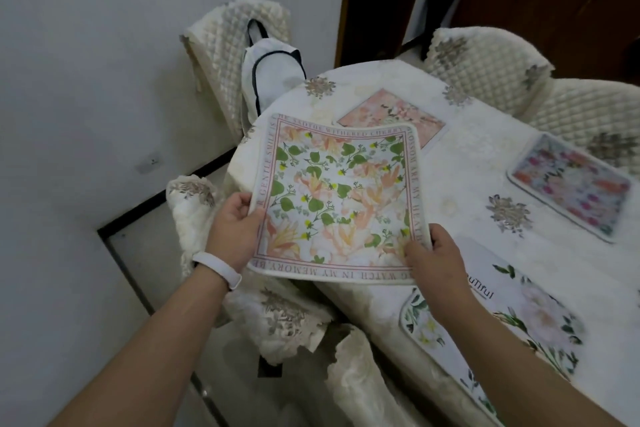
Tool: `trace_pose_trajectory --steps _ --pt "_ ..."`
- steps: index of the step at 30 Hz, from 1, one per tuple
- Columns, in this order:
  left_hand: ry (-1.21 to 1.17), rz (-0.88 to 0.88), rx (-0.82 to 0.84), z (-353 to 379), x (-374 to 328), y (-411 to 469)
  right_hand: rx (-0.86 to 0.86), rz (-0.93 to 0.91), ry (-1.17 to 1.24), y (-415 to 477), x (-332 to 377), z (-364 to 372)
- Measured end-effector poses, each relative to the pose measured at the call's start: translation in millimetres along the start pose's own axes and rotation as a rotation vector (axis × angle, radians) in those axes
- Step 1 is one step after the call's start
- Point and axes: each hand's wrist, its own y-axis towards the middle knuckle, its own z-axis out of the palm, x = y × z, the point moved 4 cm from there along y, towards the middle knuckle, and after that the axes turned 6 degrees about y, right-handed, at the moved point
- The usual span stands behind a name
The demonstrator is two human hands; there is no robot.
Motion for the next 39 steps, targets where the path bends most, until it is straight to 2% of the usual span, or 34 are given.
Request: trace_pose_trajectory --steps 6,13,26,30,39 --pt "-0.01 -0.001 0.075 -11.4 -1.5 29.3 -0.051 -0.01 -0.004 11.9 13.4 19.8" --pt "-0.045 -0.044 0.014 -31.7 -10.5 38.7 -0.021 -0.008 0.041 18.9 23.2 45.8" --pt "0.202 -0.039 0.074 -0.6 -5.5 89.0 0.04 0.075 0.14 73.9 -21.1 59.4" --pt "0.263 -0.081 0.137 8.1 4.9 109.3 0.026 0.132 0.152 70.2 -38.4 67.2" --pt "0.35 -0.002 0.248 21.2 10.2 164.8 -0.07 0.229 0.101 71.4 -46.6 99.4"
